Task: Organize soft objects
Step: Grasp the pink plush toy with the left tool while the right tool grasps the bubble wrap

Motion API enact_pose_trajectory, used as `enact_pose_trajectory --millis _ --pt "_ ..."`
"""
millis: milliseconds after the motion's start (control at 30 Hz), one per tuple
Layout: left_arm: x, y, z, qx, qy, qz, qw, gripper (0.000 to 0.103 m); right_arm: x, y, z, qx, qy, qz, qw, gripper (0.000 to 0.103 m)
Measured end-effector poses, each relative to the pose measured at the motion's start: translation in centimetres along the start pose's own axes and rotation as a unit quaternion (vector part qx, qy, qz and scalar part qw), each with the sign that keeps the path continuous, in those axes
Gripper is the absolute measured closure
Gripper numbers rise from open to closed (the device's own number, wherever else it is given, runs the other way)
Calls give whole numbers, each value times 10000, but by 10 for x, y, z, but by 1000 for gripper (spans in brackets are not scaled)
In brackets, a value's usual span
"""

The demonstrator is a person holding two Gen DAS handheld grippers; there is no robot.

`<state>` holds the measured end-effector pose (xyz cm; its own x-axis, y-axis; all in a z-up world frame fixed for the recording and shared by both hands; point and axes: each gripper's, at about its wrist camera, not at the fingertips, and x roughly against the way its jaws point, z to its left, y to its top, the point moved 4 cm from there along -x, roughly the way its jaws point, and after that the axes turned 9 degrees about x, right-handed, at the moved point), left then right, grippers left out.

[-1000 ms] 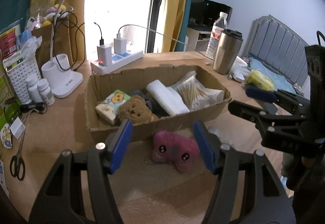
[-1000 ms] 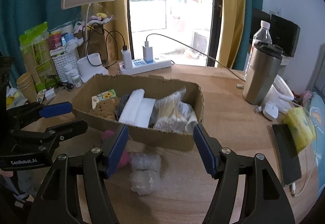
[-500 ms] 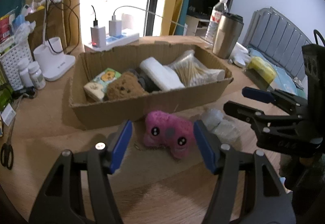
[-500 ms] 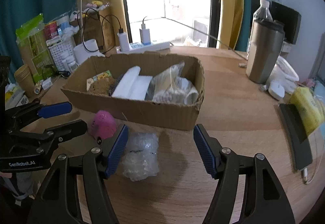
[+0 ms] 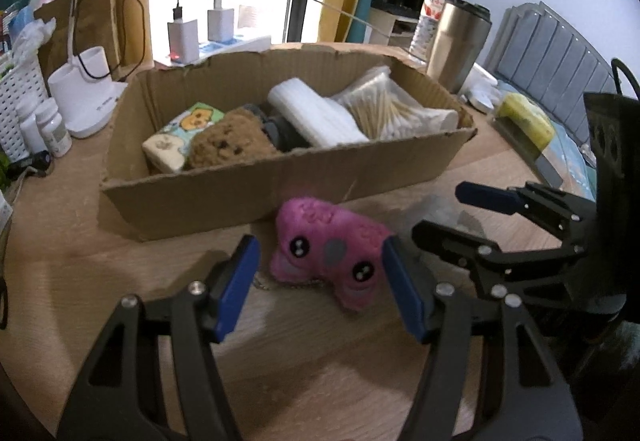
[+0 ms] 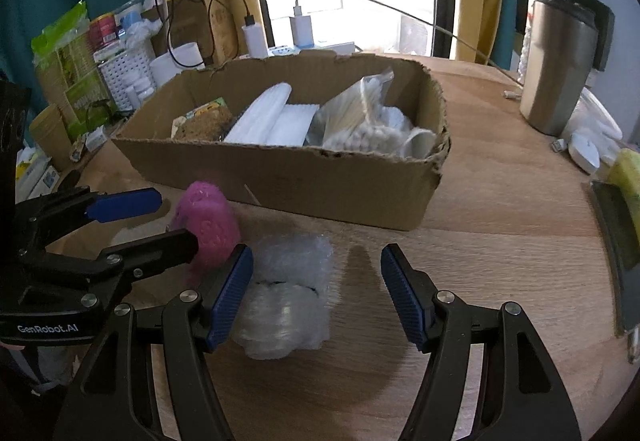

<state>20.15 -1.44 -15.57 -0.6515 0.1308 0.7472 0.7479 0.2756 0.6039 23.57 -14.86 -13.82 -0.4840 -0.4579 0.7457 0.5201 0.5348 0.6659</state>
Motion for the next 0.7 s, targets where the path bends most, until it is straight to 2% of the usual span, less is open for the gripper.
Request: enact_pose_trajectory --millis 100,233,367,467,700 --pt "-4 1 -3 -16 -12 39 10000 37 -1 -2 -3 -4 -6 -2 10000 35" --pt "-7 3 -7 -59 -72 61 9999 36 -1 -3 -9 -28 32 -8 10000 42" --pt "-12 4 -13 -86 -125 112 9998 30 -1 -5 -13 -44 56 -13 10000 47" --pt "-17 4 -14 -107 -49 171 9998 30 -2 -7 -16 -47 38 18 10000 53" --pt "-29 4 -15 -148 110 321 9993 30 -2 -13 -24 -140 17 82 9999 59"
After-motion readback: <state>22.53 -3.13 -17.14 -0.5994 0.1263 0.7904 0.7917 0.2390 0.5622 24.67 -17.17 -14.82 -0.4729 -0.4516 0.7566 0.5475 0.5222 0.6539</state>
